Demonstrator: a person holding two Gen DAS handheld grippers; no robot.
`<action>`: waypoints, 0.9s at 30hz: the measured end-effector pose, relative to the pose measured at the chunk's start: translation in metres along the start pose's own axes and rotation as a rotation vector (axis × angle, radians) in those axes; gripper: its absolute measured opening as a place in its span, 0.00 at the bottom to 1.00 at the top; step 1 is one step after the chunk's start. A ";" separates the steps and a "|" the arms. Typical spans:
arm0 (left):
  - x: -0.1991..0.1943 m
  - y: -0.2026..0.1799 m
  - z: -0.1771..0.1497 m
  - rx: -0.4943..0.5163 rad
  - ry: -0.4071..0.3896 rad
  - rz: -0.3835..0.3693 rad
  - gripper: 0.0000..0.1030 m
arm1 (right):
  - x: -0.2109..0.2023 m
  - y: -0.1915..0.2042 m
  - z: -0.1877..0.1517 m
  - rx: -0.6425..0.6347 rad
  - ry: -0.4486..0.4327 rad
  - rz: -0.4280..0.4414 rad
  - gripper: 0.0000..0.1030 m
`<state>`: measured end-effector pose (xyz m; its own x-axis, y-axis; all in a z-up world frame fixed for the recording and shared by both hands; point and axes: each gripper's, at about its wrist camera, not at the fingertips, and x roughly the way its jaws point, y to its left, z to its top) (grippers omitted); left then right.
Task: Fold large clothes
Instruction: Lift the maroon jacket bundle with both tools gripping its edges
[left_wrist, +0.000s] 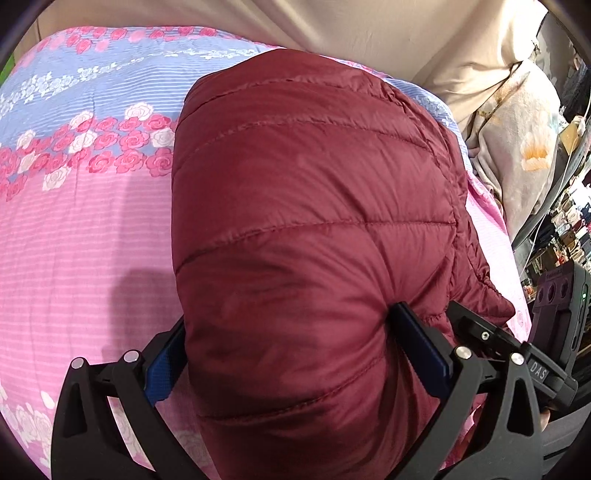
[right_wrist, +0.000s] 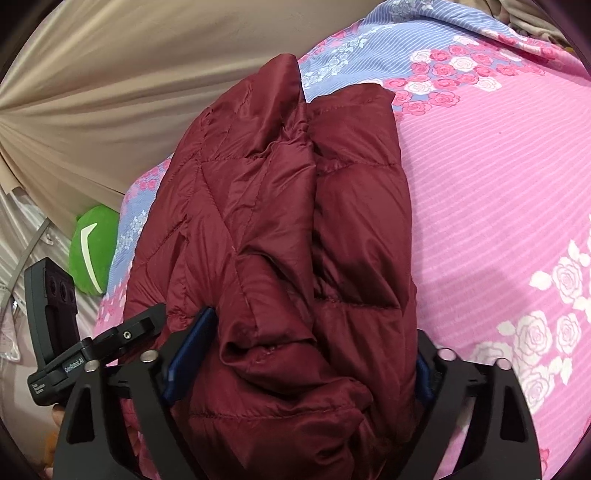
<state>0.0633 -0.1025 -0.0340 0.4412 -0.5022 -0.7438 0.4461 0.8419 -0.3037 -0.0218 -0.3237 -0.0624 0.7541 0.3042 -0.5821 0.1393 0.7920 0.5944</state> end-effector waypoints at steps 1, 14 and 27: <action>0.000 -0.001 0.001 0.012 0.000 0.003 0.96 | 0.002 -0.001 0.001 0.016 0.012 0.031 0.60; -0.064 -0.042 0.037 0.197 -0.096 -0.132 0.41 | -0.076 0.041 0.001 -0.021 -0.194 0.096 0.23; -0.269 -0.086 0.046 0.467 -0.632 -0.175 0.39 | -0.216 0.166 0.000 -0.323 -0.608 0.215 0.23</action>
<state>-0.0582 -0.0488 0.2194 0.6297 -0.7536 -0.1885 0.7674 0.6412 0.0001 -0.1614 -0.2579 0.1627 0.9805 0.1967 -0.0029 -0.1780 0.8933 0.4127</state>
